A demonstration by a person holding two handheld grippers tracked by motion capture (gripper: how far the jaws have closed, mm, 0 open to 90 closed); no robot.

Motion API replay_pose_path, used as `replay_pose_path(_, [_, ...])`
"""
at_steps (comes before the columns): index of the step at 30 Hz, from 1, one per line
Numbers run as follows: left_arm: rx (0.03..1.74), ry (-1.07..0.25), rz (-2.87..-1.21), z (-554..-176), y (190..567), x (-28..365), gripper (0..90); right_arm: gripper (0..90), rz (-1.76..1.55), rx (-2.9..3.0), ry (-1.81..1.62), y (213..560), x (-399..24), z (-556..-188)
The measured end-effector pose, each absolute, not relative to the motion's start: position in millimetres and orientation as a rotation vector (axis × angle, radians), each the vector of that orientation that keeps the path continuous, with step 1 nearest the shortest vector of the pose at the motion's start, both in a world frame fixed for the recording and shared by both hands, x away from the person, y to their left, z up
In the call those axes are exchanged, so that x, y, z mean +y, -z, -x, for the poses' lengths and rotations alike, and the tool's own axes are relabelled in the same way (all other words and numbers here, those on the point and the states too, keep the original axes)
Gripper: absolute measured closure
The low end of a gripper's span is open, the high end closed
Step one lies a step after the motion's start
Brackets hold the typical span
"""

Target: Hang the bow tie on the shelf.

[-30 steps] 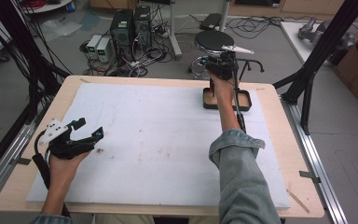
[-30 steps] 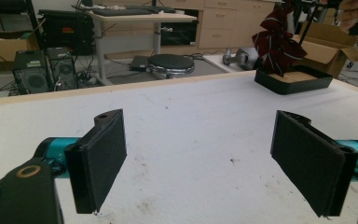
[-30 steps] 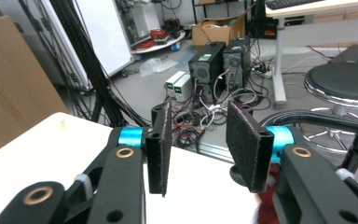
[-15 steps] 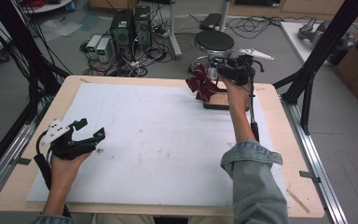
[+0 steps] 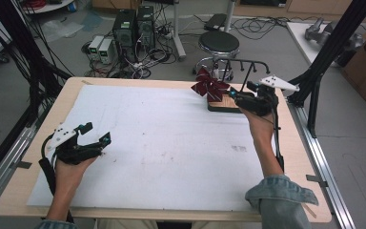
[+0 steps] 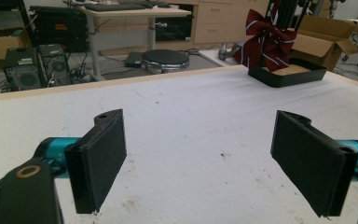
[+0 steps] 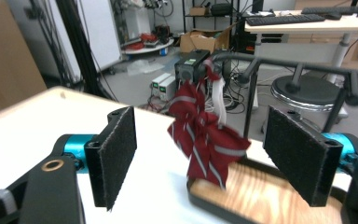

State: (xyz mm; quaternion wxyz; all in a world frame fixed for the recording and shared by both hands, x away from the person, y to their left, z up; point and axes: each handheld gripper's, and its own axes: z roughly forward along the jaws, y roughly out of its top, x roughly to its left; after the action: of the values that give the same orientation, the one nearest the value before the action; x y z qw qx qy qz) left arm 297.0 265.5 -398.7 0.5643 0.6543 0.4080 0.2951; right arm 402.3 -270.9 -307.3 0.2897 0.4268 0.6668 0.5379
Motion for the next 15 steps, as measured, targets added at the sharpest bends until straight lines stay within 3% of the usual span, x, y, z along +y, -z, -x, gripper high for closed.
replay_pose_path(5, [0.965, -0.7, -1.54, -296.6, 399.2, 266.0, 18.3, 21.6, -1.08, 1.815, -1.388, 323.7, -271.0, -365.2])
replay_pose_path(15, [0.969, -0.706, -1.535, -294.9, 399.1, 269.3, 18.3, 16.0, -1.111, 1.81, -1.388, 356.2, -276.3, -324.3])
